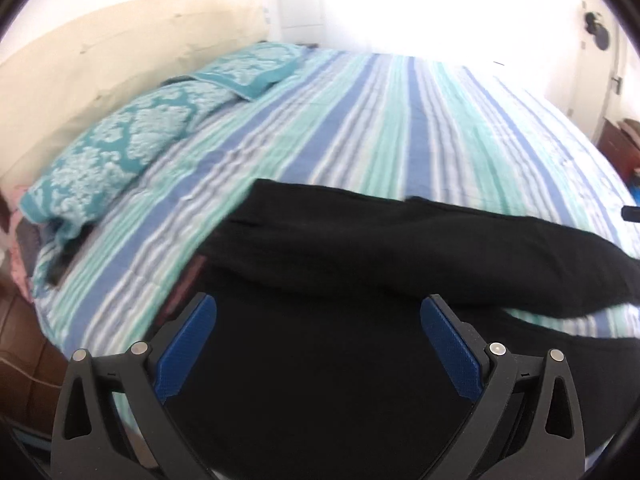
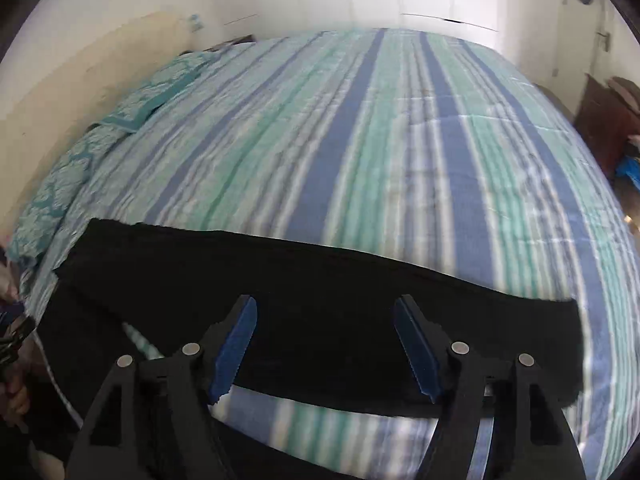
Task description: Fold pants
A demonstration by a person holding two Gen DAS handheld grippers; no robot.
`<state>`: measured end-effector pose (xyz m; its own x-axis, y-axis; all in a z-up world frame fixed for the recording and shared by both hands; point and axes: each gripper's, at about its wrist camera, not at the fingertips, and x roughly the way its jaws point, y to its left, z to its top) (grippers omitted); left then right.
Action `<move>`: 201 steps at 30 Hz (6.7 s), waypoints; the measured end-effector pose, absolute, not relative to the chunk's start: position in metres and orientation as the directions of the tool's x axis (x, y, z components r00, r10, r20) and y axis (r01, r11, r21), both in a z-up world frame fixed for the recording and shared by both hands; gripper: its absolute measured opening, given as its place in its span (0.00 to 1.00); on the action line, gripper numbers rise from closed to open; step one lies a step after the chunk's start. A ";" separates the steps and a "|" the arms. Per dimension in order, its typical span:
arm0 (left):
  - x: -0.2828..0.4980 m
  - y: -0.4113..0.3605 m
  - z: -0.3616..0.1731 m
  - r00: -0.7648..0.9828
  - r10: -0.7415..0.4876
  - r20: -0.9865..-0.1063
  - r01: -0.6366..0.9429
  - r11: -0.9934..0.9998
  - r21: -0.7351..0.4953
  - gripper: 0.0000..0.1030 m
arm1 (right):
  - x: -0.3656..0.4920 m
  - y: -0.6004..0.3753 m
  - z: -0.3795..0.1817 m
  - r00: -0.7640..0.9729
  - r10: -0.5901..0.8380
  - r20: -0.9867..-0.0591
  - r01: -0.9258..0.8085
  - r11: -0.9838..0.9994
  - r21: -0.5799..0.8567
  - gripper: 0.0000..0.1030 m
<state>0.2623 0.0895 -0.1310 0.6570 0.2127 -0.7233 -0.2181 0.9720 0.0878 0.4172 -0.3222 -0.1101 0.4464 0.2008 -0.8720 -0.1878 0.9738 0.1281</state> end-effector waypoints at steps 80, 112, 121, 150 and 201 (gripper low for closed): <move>0.248 0.106 -0.176 0.681 0.246 -0.690 -0.066 0.959 0.277 0.99 | 0.564 -0.051 -0.278 0.200 -0.145 -0.969 -0.867 0.434 -0.244 0.08; 0.265 0.028 -0.200 0.675 0.215 -0.705 0.070 0.933 0.352 0.99 | 0.552 -0.328 -0.233 0.245 -0.278 -0.929 -0.568 0.735 -0.370 0.13; 0.264 0.027 -0.199 0.687 0.219 -0.692 0.077 0.926 0.369 0.99 | 0.530 -0.467 -0.149 0.308 -0.082 -0.948 -0.175 0.974 -0.141 0.81; 0.265 -0.003 -0.212 0.672 0.158 -0.724 0.129 0.937 0.325 0.99 | 0.462 -0.551 -0.160 0.393 -0.533 -0.749 0.265 0.846 -0.463 0.66; 0.209 0.026 -0.217 0.491 0.161 -0.856 0.058 0.974 0.217 1.00 | 0.134 -0.423 -0.179 0.386 -0.222 -0.895 0.323 0.942 -0.095 1.00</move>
<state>0.2085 0.0263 -0.2172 0.4905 0.1613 -0.8564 0.0584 0.9744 0.2170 0.1341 -0.4229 -0.1791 0.3860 -0.2223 -0.8953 0.3227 0.9417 -0.0947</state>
